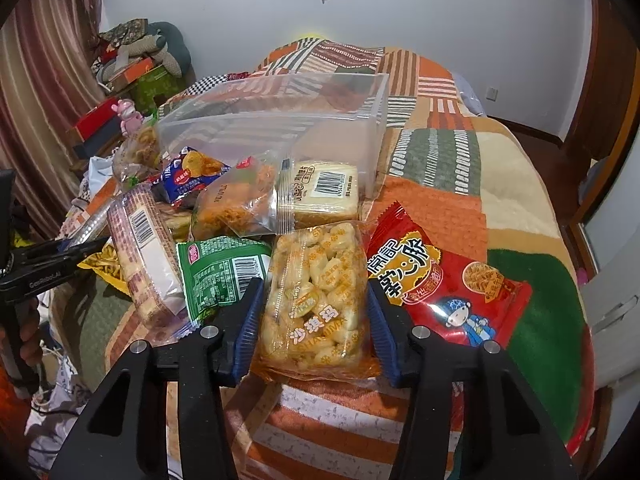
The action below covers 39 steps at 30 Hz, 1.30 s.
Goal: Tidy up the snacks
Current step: 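Grasp the gold-striped biscuit pack with the left gripper while the right grasps the yellow-puff bag, then carry both packs into the clear plastic box and open both grippers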
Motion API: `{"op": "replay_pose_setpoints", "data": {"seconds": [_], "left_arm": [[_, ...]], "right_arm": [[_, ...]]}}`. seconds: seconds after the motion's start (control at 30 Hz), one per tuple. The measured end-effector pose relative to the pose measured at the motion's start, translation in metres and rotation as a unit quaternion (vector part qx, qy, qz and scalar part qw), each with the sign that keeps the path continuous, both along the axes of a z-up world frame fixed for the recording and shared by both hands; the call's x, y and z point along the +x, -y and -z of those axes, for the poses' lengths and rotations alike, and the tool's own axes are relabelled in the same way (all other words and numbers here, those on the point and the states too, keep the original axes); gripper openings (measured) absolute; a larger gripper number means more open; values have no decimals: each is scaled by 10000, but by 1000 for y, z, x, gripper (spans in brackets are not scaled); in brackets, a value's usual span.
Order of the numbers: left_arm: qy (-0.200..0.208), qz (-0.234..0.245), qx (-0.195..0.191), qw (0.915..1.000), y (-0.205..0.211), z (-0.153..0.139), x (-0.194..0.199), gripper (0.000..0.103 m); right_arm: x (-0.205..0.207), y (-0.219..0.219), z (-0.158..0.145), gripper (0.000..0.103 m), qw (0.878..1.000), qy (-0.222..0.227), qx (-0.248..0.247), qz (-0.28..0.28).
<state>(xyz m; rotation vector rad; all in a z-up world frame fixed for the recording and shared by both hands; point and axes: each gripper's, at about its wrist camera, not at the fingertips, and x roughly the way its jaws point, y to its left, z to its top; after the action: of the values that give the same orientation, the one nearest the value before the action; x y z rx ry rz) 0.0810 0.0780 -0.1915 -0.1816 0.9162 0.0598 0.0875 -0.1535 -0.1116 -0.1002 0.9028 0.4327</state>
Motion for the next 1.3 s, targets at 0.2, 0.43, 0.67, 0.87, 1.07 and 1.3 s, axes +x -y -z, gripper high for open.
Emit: {"op": "replay_pose_setpoints", "data": {"seconds": [0.2, 0.43, 0.67, 0.87, 1.07, 1.3], "left_arm": [[208, 62, 45, 9998, 6, -17, -13, 35], [597, 128, 114, 9981, 12, -47, -23, 35], [981, 205, 108, 9949, 16, -77, -19, 35], [1257, 286, 127, 9916, 19, -97, 1, 35], [1403, 369, 57, 9894, 22, -110, 28, 35], [1489, 406, -37, 9880, 28, -117, 68, 35]], "right_arm": [[-4, 4, -7, 45, 9999, 69, 147, -8], [-9, 5, -27, 45, 9990, 290, 340, -22], [-6, 6, -52, 45, 9961, 657, 587, 2], [8, 2, -68, 45, 9925, 942, 772, 49], [25, -6, -79, 45, 9893, 1140, 909, 39], [47, -18, -82, 45, 9873, 1229, 1009, 39]]}}
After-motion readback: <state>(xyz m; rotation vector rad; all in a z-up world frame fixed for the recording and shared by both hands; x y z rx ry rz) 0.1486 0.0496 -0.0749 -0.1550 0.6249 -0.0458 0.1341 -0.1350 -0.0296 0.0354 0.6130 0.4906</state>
